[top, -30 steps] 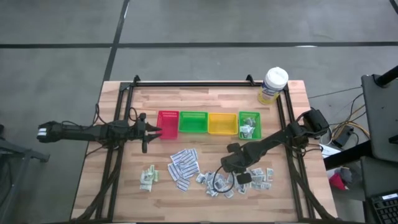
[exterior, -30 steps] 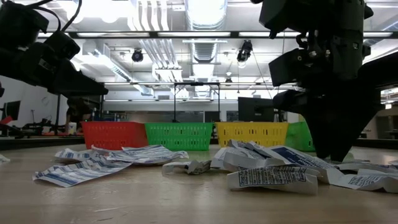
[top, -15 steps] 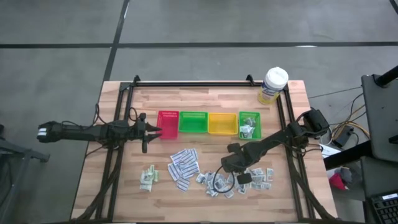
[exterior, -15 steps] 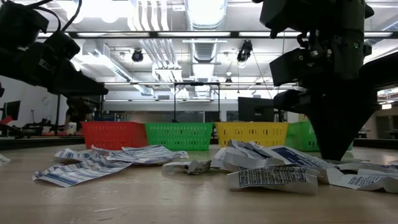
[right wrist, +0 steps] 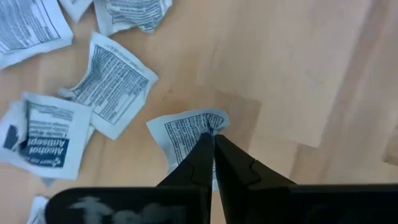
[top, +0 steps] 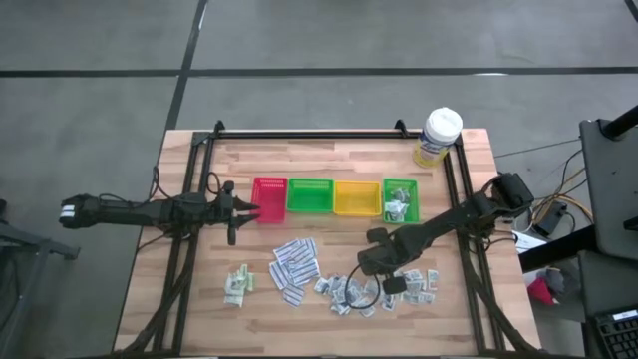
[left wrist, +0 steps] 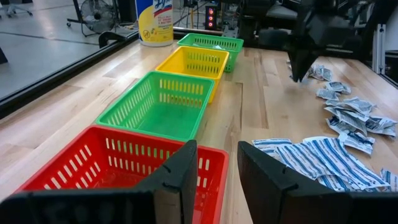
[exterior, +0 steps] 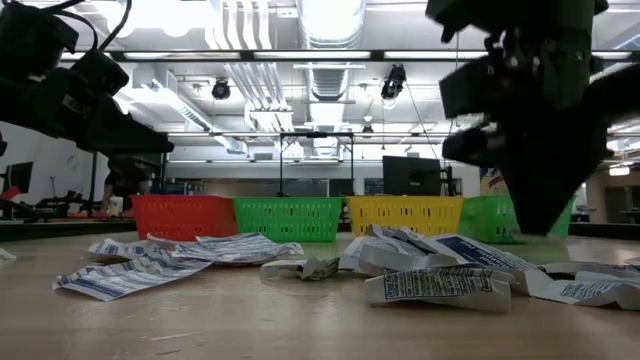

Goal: Pick & Place First Aid Supplies
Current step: Put the blue alcohol pad into the right green bin

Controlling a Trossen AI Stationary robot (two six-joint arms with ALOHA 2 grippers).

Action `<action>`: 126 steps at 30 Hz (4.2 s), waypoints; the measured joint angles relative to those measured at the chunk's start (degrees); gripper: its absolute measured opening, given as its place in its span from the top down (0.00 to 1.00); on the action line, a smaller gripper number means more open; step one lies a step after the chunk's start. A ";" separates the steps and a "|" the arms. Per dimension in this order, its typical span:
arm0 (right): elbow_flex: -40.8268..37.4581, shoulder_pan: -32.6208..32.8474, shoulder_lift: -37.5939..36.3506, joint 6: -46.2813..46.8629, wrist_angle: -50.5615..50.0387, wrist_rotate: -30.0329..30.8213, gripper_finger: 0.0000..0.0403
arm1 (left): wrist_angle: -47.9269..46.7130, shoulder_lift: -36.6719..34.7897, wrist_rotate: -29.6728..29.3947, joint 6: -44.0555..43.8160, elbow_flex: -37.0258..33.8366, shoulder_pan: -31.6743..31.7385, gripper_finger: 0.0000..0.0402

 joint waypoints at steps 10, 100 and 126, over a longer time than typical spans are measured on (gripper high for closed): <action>0.02 -0.03 -11.27 2.81 -1.35 0.25 0.98 | 0.00 0.00 0.00 0.04 0.00 0.00 0.72; -4.30 -25.33 -12.54 60.13 -21.61 22.29 0.98 | 0.22 0.00 -0.04 0.09 0.00 0.02 0.72; -7.31 -25.33 -12.70 49.51 -16.90 22.56 0.75 | 0.33 -0.01 -0.04 -0.07 0.00 0.00 0.72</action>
